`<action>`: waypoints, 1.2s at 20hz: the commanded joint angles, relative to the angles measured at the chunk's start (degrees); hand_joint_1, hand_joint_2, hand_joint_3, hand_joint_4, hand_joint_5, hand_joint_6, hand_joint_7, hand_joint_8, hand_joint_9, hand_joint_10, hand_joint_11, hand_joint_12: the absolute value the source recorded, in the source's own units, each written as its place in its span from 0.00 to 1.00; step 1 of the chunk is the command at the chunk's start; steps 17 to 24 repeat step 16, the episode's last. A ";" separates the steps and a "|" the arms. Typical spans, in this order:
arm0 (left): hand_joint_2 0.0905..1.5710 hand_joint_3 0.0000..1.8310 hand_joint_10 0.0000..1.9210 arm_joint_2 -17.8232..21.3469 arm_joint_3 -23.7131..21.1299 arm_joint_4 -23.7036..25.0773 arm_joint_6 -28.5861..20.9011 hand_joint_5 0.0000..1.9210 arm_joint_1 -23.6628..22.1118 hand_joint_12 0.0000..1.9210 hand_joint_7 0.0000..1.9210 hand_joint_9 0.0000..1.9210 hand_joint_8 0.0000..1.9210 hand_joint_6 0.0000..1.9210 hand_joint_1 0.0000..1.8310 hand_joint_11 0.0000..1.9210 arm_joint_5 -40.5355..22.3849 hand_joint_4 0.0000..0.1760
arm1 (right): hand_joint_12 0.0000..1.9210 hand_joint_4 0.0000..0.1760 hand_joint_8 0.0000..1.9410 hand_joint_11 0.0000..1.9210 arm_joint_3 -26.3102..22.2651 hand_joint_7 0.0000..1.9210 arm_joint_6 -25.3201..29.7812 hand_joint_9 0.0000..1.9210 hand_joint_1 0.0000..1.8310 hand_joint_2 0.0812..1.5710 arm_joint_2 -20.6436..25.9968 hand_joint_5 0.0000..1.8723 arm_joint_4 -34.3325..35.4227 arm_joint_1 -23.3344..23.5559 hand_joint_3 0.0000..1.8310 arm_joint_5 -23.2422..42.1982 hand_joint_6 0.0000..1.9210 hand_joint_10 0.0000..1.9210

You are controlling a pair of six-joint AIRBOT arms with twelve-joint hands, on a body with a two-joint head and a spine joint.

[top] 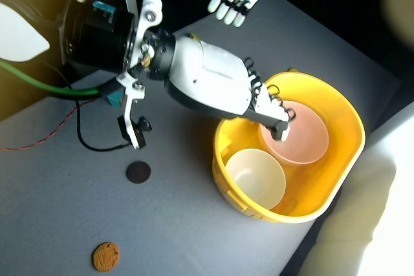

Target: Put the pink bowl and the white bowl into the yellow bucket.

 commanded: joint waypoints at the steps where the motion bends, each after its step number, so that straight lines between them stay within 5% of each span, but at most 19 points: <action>1: 0.70 0.00 0.00 0.40 -0.23 -5.14 1.78 0.09 0.01 0.44 0.13 0.13 0.00 0.00 0.25 0.00 -2.28 0.00 | 0.46 0.00 0.00 0.00 -0.36 0.19 -0.39 0.18 0.36 0.60 0.64 0.17 0.22 0.94 0.00 6.35 0.00 0.00; 24: 0.71 0.00 0.00 -3.53 0.90 -3.40 1.82 0.10 -0.53 0.43 0.13 0.13 0.00 0.01 0.26 0.00 -1.54 0.00 | 0.44 0.00 0.00 0.00 -3.14 0.20 -1.88 0.19 0.36 0.61 0.87 0.19 0.36 -2.71 0.00 6.00 0.00 0.00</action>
